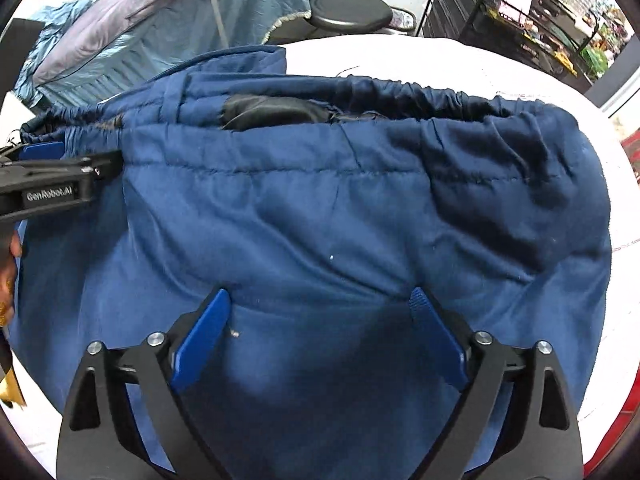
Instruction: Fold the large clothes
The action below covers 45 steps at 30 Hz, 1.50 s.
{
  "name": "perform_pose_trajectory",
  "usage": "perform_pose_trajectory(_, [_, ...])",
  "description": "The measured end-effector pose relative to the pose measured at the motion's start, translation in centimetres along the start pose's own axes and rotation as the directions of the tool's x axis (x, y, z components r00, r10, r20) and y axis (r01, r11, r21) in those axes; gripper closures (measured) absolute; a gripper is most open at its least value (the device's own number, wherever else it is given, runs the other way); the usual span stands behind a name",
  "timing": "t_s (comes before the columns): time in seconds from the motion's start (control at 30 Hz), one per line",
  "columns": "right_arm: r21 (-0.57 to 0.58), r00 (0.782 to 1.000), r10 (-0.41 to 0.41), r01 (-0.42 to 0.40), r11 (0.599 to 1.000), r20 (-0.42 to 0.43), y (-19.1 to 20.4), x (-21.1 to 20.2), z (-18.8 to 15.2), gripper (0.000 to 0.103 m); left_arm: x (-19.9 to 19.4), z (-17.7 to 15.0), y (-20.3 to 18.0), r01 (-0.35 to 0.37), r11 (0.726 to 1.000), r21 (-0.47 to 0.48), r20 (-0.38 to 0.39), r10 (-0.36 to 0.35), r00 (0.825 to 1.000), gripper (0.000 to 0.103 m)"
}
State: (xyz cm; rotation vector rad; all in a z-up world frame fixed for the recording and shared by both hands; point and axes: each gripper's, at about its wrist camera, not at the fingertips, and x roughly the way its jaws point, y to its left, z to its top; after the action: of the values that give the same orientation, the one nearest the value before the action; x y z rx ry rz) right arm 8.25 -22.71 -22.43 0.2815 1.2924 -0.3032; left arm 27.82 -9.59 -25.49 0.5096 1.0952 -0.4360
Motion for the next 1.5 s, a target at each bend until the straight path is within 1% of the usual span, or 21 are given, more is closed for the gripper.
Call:
perform_pose_trajectory(0.1, [0.021,1.0,0.012,-0.011,1.0,-0.021,-0.5,0.9,1.0,0.006,0.1,1.6,0.2,-0.007,1.0,-0.003,0.001,0.007,1.0,0.005])
perform_pose_trajectory(0.2, [0.044,0.999,0.03,-0.029,0.999,-0.037,-1.0,1.6,1.7,0.005,-0.2,2.8,2.3,0.051,0.992,-0.116,-0.024,-0.054,0.998,0.007])
perform_pose_trajectory(0.23, [0.047,0.999,0.033,-0.032,0.998,-0.038,-1.1,1.8,1.8,0.005,-0.8,3.3,3.6,0.081,0.98,-0.184,-0.01,-0.084,0.996,0.007])
perform_pose_trajectory(0.3, [0.049,0.999,0.034,-0.032,0.998,-0.039,-1.2,1.7,1.9,0.005,-2.7,3.6,5.9,0.152,0.949,-0.278,0.062,-0.14,0.988,0.007])
perform_pose_trajectory(0.37, [0.052,0.999,0.038,-0.036,0.998,-0.028,-1.2,1.3,1.7,0.005,-4.4,3.5,7.1,0.175,0.942,-0.287,0.111,-0.149,0.983,0.007])
perform_pose_trajectory(0.43, [0.067,0.999,0.05,-0.05,0.996,0.005,-1.2,0.2,1.3,0.005,-5.8,2.9,7.8,0.166,0.954,-0.251,0.138,-0.134,0.981,0.007])
perform_pose_trajectory(0.47, [0.073,0.998,0.059,-0.061,0.995,0.038,-1.3,-0.7,0.9,0.005,-6.5,2.0,8.1,0.154,0.961,-0.228,0.146,-0.122,0.982,0.007])
perform_pose_trajectory(0.53, [0.061,0.994,0.06,-0.066,0.996,0.096,-1.3,-2.9,-0.1,0.005,-7.6,-0.6,8.7,0.165,0.966,-0.198,0.17,-0.132,0.976,0.007])
perform_pose_trajectory(0.6, [0.017,0.987,0.057,-0.061,0.998,0.153,-1.1,-5.1,-1.2,0.005,-8.4,-3.1,9.4,0.17,0.968,-0.186,0.182,-0.136,0.974,0.007])
perform_pose_trajectory(0.63, [-0.005,0.983,0.051,-0.051,0.999,0.176,-1.0,-5.9,-1.8,0.005,-8.9,-5.1,9.8,0.175,0.967,-0.184,0.187,-0.14,0.972,0.007])
perform_pose_trajectory(0.7, [-0.068,0.973,0.034,-0.02,0.997,0.226,-1.3,-8.2,-3.4,0.005,-9.5,-7.9,10.5,0.165,0.968,-0.19,0.185,-0.13,0.974,0.006])
perform_pose_trajectory(0.73, [-0.082,0.971,0.03,-0.011,0.997,0.236,-1.7,-8.7,-4.0,0.005,-9.7,-10.1,11.0,0.15,0.968,-0.2,0.175,-0.115,0.978,0.006])
perform_pose_trajectory(0.8, [-0.076,0.971,0.009,0.01,0.997,0.24,-3.8,-9.6,-5.8,0.005,-9.7,-12.7,12.1,0.137,0.965,-0.224,0.152,-0.104,0.983,0.006])
perform_pose_trajectory(0.93, [-0.014,0.981,-0.008,0.011,1.0,0.196,-8.7,-9.2,-7.2,0.005,-9.1,-18.4,13.6,0.138,0.94,-0.312,0.083,-0.118,0.99,0.006])
perform_pose_trajectory(1.0, [0.012,0.988,0.009,-0.011,1.0,0.154,-11.1,-8.4,-7.4,0.005,-8.6,-19.9,14.0,0.131,0.932,-0.339,0.054,-0.119,0.991,0.006])
perform_pose_trajectory(1.07, [0.028,0.994,0.066,-0.068,0.997,0.086,-12.7,-7.1,-7.7,0.005,-8.3,-21.4,14.0,0.139,0.922,-0.361,0.031,-0.137,0.99,0.006])
perform_pose_trajectory(1.13, [0.04,0.99,0.134,-0.135,0.99,0.045,-13.7,-6.0,-8.1,0.005,-8.3,-22.2,14.3,0.159,0.914,-0.373,0.026,-0.161,0.987,0.006])
perform_pose_trajectory(1.2, [0.054,0.985,0.172,-0.173,0.984,0.008,-14.1,-5.1,-8.2,0.005,-8.3,-22.4,14.4,0.176,0.907,-0.383,0.022,-0.182,0.983,0.006])
perform_pose_trajectory(1.27, [0.054,0.976,0.213,-0.21,0.976,-0.047,-14.1,-3.7,-8.4,0.005,-8.2,-22.5,14.2,0.171,0.913,-0.369,0.011,-0.179,0.984,0.006])
perform_pose_trajectory(1.33, [0.048,0.973,0.225,-0.222,0.974,-0.056,-14.0,-3.1,-8.5,0.005,-8.3,-22.3,14.1,0.161,0.926,-0.342,0.004,-0.17,0.985,0.006])
perform_pose_trajectory(1.5, [0.111,0.937,0.337,-0.327,0.939,-0.09,-14.8,-0.9,-8.1,0.005,-8.3,-21.2,14.1,0.149,0.949,-0.276,-0.014,-0.159,0.987,0.006])
